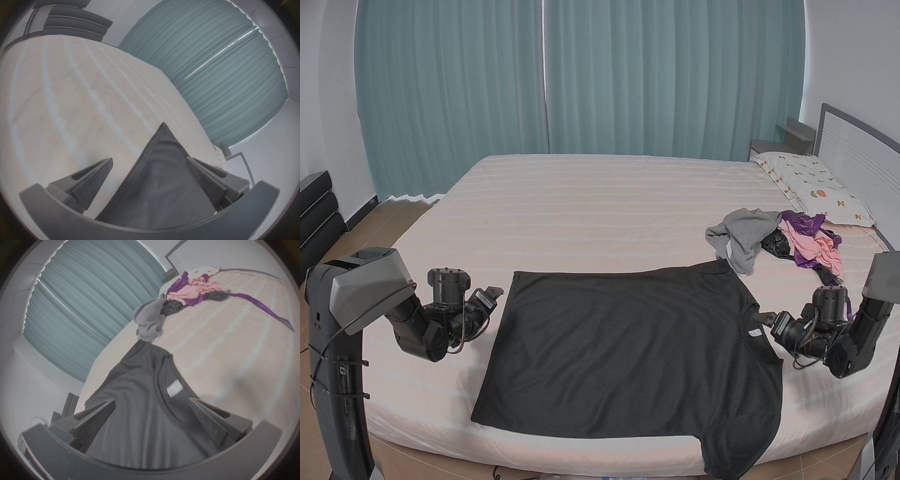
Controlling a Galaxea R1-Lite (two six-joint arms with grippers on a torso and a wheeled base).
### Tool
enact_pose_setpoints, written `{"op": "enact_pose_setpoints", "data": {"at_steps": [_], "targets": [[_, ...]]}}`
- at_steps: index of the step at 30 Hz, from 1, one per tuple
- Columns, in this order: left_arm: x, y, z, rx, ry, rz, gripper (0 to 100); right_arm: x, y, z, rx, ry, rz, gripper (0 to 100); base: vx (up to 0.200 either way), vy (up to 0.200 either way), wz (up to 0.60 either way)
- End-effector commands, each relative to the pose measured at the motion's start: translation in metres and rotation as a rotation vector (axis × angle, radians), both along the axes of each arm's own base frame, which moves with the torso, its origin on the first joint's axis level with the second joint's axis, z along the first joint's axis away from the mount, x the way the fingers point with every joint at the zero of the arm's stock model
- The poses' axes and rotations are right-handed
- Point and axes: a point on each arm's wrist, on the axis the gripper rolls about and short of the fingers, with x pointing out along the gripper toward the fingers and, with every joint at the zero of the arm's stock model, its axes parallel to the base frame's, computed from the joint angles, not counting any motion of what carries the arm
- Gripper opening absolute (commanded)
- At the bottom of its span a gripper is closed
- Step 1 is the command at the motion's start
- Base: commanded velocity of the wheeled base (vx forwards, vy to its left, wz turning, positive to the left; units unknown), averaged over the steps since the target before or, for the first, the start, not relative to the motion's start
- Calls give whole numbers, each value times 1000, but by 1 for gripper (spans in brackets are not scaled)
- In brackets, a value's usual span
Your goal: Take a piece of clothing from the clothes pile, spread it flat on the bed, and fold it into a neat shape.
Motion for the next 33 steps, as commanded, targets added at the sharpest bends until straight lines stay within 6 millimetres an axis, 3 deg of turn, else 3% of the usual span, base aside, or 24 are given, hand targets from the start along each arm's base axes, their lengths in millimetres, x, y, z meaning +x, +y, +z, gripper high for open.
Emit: {"op": "enact_pose_setpoints", "data": {"at_steps": [1, 8, 14, 26, 33], "targets": [[-89, -1, 36, -42, 18, -73, 100, -97, 4, 26, 97, 66, 89, 100, 0, 0, 0], [-106, -5, 26, -83, 71, -69, 100, -117, 6, 12, 140, 149, 130, 100, 0, 0, 0], [-115, -6, 21, -85, 102, -73, 100, -117, -3, 10, 145, 136, 85, 100, -200, 0, 0], [-121, -16, 20, -108, 123, -93, 100, -117, -9, 8, 162, 148, 69, 100, 0, 0, 0], [-128, -25, 22, -121, 127, -118, 100, -117, -9, 7, 162, 153, 70, 100, 0, -200, 0]]}}
